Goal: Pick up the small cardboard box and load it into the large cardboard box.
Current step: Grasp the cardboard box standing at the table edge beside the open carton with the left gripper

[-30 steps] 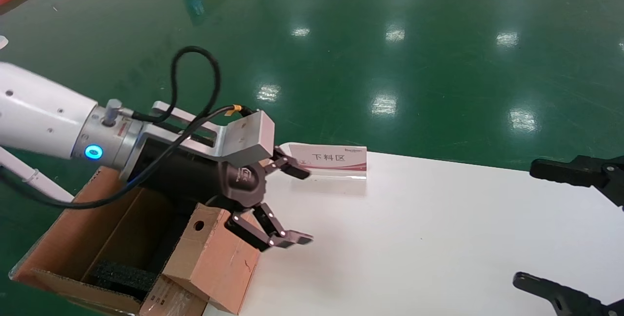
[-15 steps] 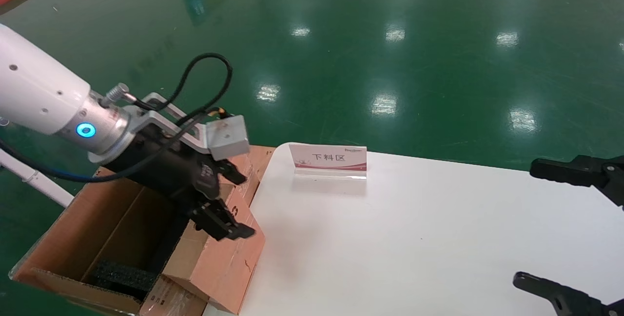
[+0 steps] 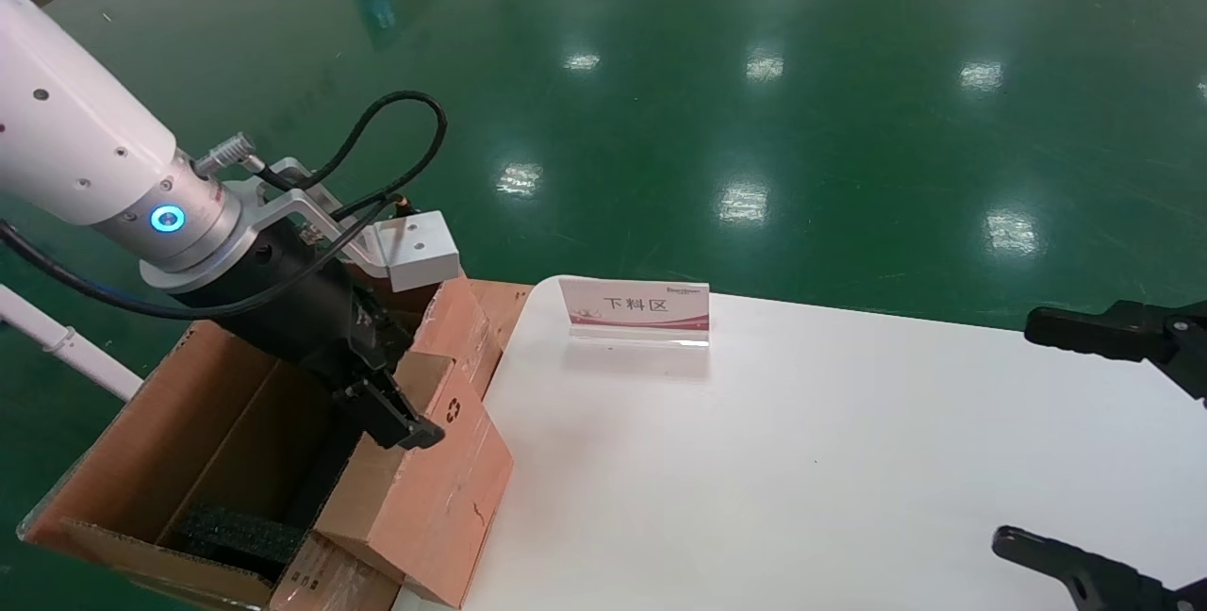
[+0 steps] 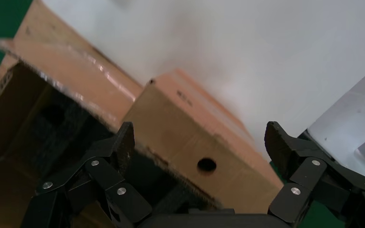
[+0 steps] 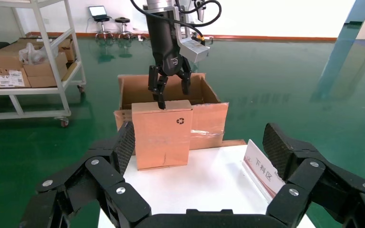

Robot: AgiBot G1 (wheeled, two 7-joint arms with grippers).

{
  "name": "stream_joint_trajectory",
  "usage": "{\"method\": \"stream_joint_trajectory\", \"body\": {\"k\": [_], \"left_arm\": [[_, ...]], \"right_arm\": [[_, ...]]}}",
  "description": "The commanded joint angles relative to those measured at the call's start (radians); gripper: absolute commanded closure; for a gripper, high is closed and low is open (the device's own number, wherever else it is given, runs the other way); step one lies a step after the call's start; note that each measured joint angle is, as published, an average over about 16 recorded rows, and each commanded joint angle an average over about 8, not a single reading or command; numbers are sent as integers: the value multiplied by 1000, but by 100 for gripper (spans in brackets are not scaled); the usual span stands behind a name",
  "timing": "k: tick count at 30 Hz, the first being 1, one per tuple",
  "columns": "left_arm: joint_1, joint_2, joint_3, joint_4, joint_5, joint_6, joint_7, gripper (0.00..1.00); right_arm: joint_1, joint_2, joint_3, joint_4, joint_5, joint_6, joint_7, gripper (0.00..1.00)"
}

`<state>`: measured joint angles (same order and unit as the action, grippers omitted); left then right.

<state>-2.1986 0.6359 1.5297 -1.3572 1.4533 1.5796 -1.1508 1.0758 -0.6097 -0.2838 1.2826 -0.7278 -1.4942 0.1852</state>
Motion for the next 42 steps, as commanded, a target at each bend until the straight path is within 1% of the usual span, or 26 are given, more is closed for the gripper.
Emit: {"method": "stream_joint_trajectory", "body": {"k": [1, 8, 18, 28, 42], "left_arm": [[-31, 12, 51, -1, -1, -2, -25, 0], [-71, 39, 164, -1, -30, -17, -74, 0], [-94, 54, 258, -1, -32, -35, -116, 0], [-102, 49, 306, -1, -54, -49, -126, 0], [-146, 30, 330, -1, -95, -53, -104, 0]], "right_arm": [[0, 0, 0, 0, 0, 0, 0, 0], [0, 0, -1, 0, 0, 0, 0, 0], [0, 1, -1, 0, 1, 1, -1, 0], [0, 1, -2, 0, 1, 1, -1, 0], [1, 1, -3, 0, 2, 1, -1, 0]]}}
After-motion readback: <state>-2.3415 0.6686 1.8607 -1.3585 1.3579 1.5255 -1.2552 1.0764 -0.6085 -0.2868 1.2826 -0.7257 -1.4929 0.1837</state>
